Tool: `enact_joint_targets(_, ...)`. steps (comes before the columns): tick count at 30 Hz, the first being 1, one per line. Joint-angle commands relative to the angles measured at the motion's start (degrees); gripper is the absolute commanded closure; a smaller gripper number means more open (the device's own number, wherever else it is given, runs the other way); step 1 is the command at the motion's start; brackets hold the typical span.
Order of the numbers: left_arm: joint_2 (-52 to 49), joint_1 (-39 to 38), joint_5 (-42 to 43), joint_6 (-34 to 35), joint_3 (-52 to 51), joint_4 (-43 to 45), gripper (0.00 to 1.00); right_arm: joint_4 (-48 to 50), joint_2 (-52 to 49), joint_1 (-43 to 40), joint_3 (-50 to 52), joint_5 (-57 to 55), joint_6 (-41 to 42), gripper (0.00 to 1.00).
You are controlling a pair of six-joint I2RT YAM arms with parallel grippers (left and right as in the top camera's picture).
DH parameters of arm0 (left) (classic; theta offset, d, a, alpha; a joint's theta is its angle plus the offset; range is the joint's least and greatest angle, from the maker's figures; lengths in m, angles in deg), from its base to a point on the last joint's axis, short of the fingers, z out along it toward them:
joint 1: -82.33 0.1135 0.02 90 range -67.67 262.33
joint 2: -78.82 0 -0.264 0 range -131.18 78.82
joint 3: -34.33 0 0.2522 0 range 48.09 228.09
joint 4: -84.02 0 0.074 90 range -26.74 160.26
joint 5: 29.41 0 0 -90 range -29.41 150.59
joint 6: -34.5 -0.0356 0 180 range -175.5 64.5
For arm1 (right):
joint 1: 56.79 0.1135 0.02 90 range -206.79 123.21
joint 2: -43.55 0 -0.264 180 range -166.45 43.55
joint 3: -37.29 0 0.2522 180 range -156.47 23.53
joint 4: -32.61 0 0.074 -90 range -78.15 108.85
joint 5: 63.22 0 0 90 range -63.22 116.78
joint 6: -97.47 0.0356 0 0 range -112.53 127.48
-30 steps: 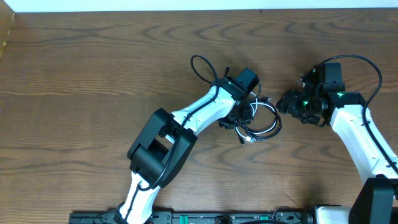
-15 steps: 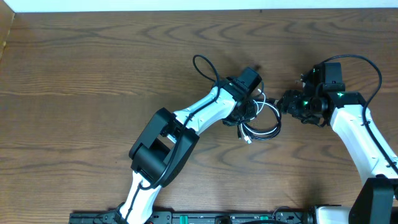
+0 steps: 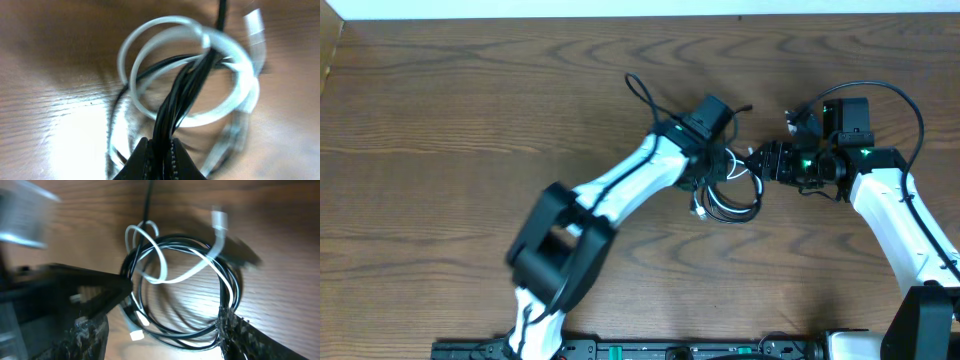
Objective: Untangle cables
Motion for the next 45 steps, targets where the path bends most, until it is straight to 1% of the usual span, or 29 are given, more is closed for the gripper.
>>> enact_joint_targets(1,7.3,1.2,6.2,-7.3,0.6,0.0,0.93,0.4,0.6,1.3,-0.3,6.8,-1.9,0.34)
enact_joint_targets(5,10.1,3.0,13.5,-8.9,0.6,0.0,0.93,1.1,0.6,2.1,-0.3,7.1,0.4,0.36)
enact_joint_targets(9,10.0,5.0,19.1,-9.1,0.6,-0.5,0.93,2.5,0.6,2.4,-0.3,7.6,2.6,0.38)
enact_joint_targets(11,10.0,5.8,20.0,-9.9,0.6,-1.0,0.93,3.3,0.6,2.4,-0.3,7.8,3.5,0.39)
enact_joint_targets(14,10.0,7.3,23.9,-11.6,0.6,-1.2,0.93,4.0,0.6,2.4,-0.3,7.8,4.9,0.39)
enact_joint_targets(18,10.0,9.5,30.3,-11.9,0.6,-0.8,0.93,4.9,0.6,2.4,-0.3,8.0,6.5,0.39)
enact_joint_targets(23,10.0,10.9,39.3,-13.9,0.6,-0.7,0.93,6.9,0.6,2.7,-0.3,8.3,7.8,0.39)
enact_joint_targets(26,10.0,11.0,44.2,-13.9,0.6,-0.6,0.93,7.1,0.1,3.3,-0.3,4.4,7.8,0.39)
enact_joint_targets(28,10.0,11.3,48.9,-13.9,0.6,-0.1,0.93,5.8,-0.9,4.3,-0.2,-2.6,7.8,0.41)
enact_joint_targets(29,10.0,11.6,50.6,-13.9,0.6,0.3,0.93,5.2,-1.3,4.7,-0.2,-5.1,7.8,0.43)
enact_joint_targets(30,10.0,12.0,52.2,-13.9,0.6,0.8,0.93,4.2,-1.7,4.9,-0.2,-7.6,8.1,0.50)
enact_joint_targets(32,10.0,13.2,52.8,-13.9,0.6,0.9,0.93,0.9,-2.1,5.0,-0.2,-15.4,12.7,0.63)
enact_joint_targets(33,10.0,14.2,52.7,-13.9,0.6,0.9,0.93,-0.7,-2.2,4.8,-0.2,-19.2,15.2,0.66)
enact_joint_targets(35,10.0,16.1,52.7,-13.9,0.6,0.9,0.93,-2.5,-2.2,4.2,-0.2,-24.1,17.4,0.70)
enact_joint_targets(37,10.0,18.1,52.7,-13.9,0.6,0.9,0.92,-3.5,-2.2,3.3,-0.2,-26.1,17.4,0.72)
enact_joint_targets(43,10.0,24.7,52.7,-13.9,0.6,0.9,0.93,-6.9,-2.2,-0.1,-0.2,-31.8,17.1,0.83)
enact_joint_targets(45,10.0,26.6,51.4,-13.9,0.6,0.2,0.93,-7.7,-2.2,-1.1,-0.2,-33.6,16.6,0.86)
